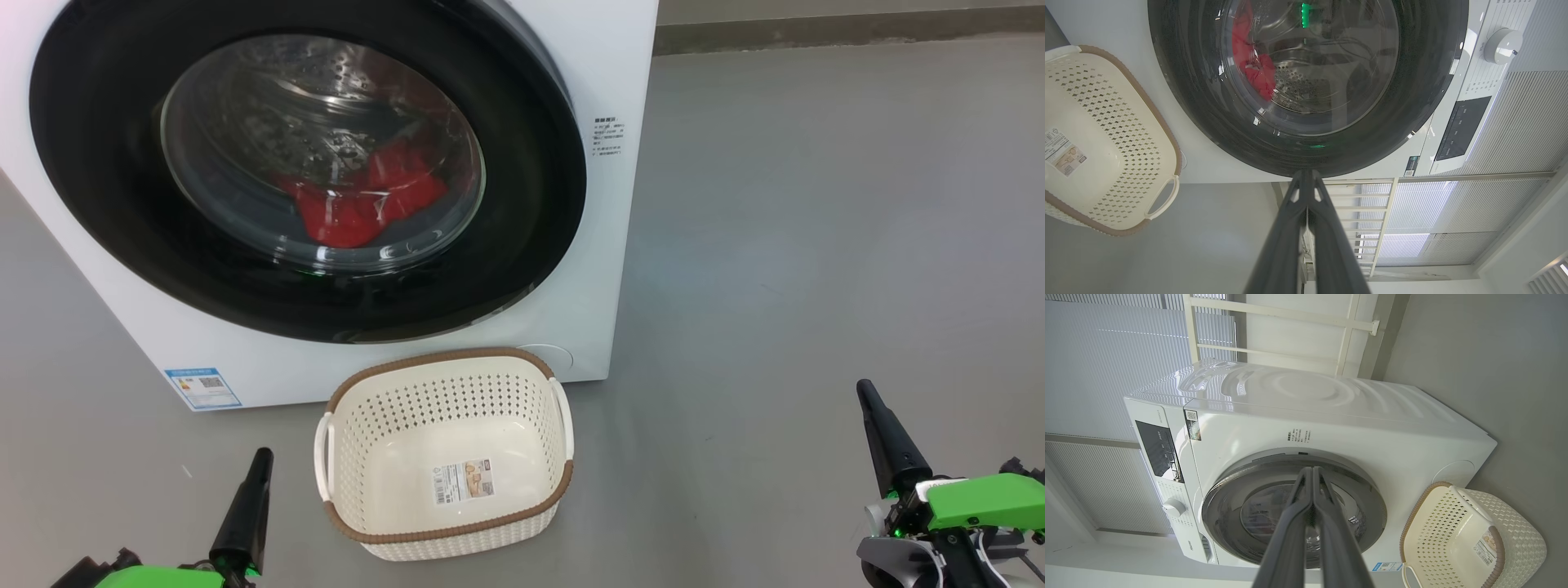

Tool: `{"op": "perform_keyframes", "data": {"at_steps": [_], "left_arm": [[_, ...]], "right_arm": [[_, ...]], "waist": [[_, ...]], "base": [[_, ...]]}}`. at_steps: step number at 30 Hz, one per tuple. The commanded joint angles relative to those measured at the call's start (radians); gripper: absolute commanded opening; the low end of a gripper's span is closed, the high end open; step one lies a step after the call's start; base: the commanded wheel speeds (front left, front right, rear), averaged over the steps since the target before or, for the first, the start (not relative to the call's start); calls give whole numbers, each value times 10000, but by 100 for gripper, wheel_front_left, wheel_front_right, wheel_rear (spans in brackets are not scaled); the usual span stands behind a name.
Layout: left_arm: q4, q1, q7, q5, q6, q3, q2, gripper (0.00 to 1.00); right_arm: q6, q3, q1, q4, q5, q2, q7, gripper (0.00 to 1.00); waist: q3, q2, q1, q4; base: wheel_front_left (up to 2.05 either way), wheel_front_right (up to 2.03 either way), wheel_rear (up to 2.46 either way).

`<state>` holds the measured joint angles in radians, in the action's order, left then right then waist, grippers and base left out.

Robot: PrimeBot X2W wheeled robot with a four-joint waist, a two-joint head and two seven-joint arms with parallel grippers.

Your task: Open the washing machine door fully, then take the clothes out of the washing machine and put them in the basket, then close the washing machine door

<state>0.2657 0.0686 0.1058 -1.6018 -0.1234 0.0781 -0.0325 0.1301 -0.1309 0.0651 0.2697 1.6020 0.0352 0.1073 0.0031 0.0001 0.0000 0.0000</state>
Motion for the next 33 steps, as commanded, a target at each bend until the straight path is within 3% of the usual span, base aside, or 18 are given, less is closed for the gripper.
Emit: {"op": "perform_keyframes", "data": {"at_steps": [1, 16, 17, 26, 33], "left_arm": [[-205, 394, 74, -69, -73, 356, -177, 0], [-205, 394, 74, -69, -73, 355, -177, 0], [-1, 2, 0, 0, 0, 0, 0, 100], [414, -42, -130, 2, 9, -210, 106, 100], [467, 161, -349, 169, 3, -429, 50, 100]], "right_arm": [[6, 172, 429, -249, 68, 150, 58, 0], [6, 172, 429, -249, 68, 150, 58, 0], [0, 2, 2, 0, 0, 0, 0, 100], [2, 280, -5, 461, 10, -123, -112, 100], [2, 581, 245, 530, -120, -80, -321, 100]], "waist": [[0, -1, 0, 0], [0, -1, 0, 0], [0, -1, 0, 0], [-14, -1, 22, -1], [15, -1, 1, -5]], "base": [[0, 0, 0], [0, 0, 0], [0, 0, 0], [0, 0, 0], [0, 0, 0]]}}
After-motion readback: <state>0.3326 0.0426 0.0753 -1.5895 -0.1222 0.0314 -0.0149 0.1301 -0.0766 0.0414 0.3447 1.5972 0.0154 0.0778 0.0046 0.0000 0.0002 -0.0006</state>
